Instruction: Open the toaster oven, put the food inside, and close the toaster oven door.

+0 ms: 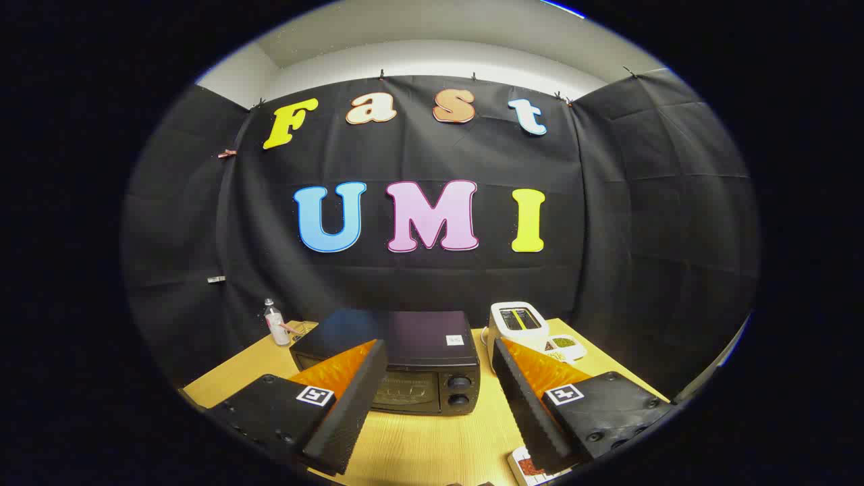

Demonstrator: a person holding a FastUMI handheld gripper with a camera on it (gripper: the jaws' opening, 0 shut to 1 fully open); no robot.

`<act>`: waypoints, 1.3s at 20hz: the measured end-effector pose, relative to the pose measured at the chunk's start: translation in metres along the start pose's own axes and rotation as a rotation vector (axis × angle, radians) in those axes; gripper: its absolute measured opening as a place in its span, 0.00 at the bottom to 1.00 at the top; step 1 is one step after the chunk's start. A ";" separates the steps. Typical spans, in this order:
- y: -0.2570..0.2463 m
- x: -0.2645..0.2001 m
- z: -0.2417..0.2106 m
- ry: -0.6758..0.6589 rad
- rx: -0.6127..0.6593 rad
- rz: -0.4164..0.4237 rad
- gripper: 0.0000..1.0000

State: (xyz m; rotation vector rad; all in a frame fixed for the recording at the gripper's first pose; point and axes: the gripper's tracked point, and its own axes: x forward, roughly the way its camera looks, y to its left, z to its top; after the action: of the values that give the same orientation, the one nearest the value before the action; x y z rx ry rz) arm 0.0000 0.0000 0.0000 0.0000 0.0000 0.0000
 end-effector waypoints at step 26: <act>0.018 0.045 -0.001 0.010 0.018 -0.021 0.97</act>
State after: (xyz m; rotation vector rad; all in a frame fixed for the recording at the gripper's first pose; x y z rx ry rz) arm 0.0452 0.0184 -0.0011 0.0179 0.0099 -0.0213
